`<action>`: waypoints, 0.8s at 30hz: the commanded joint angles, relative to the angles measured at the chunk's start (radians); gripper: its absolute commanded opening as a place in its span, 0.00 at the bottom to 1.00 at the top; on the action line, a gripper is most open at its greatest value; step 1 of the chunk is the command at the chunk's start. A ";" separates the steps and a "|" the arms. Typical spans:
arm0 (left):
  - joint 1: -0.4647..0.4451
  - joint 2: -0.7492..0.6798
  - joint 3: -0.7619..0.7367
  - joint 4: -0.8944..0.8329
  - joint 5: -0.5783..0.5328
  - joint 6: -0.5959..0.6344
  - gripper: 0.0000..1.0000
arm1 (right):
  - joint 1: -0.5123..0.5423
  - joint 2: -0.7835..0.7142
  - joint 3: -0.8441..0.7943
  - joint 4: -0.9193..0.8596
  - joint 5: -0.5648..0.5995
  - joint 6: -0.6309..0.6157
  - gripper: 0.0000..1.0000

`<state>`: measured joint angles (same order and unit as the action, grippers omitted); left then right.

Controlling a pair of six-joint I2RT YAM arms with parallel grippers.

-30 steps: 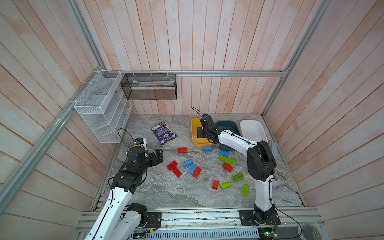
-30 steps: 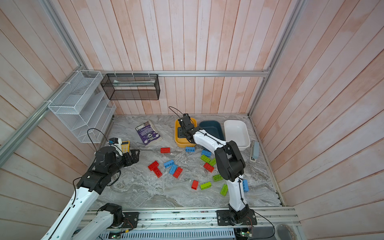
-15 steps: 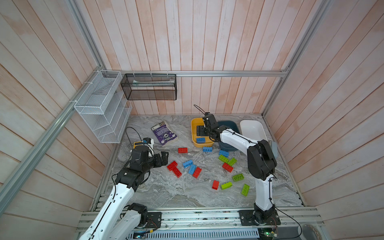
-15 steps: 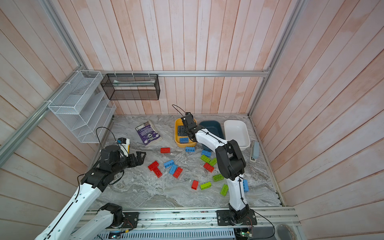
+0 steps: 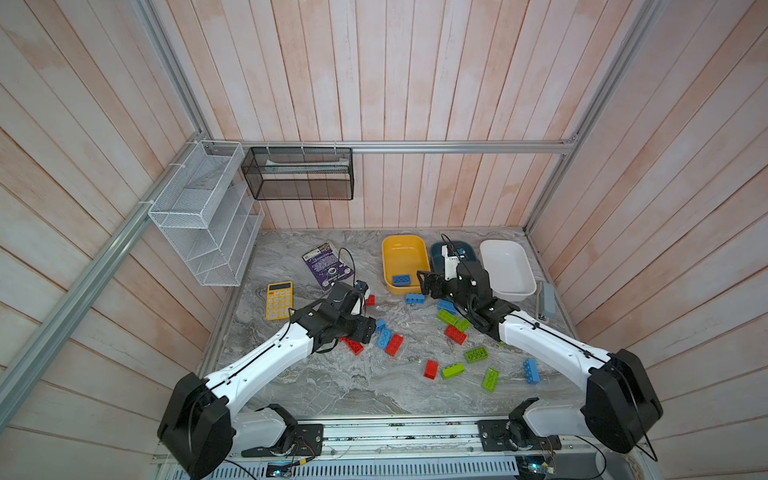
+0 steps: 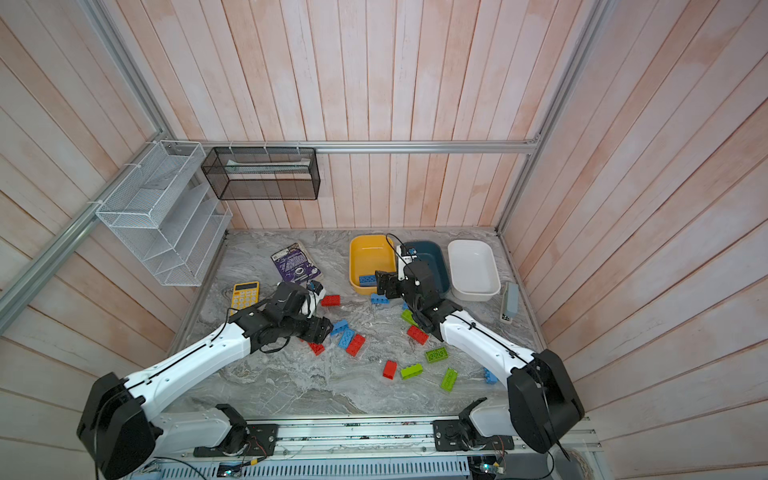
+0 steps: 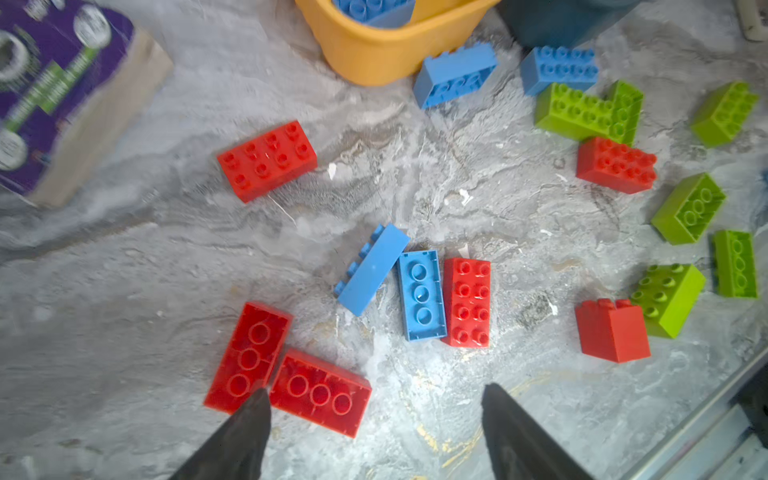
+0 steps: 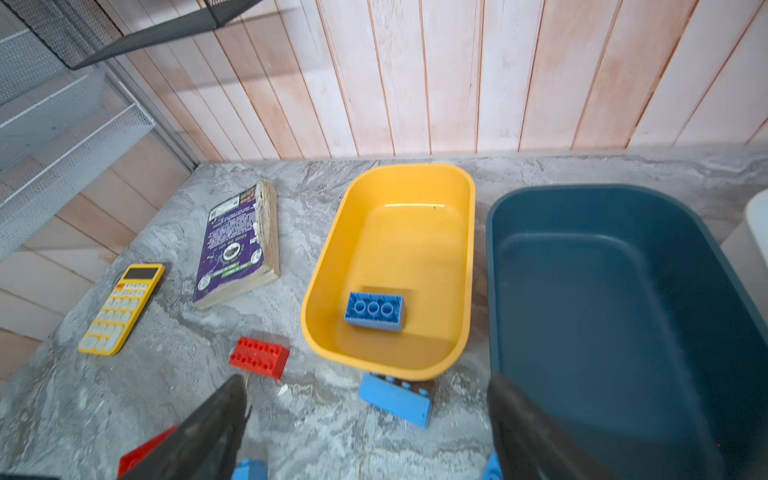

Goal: Sort the legos into containers by color
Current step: 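Lift the blue brick and drop it into the yellow tub, then grasp a blue brick among red bricks with the left gripper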

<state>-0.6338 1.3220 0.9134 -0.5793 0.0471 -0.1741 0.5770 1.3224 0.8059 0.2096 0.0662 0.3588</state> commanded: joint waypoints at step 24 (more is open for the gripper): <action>-0.014 0.457 0.206 0.041 -0.098 0.196 0.52 | 0.006 -0.330 -0.383 0.145 -0.045 0.146 0.90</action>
<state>-0.6464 1.7550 1.0855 -0.5529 -0.0357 0.0048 0.5789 0.9806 0.4232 0.3557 0.0029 0.5087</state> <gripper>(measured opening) 0.532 0.899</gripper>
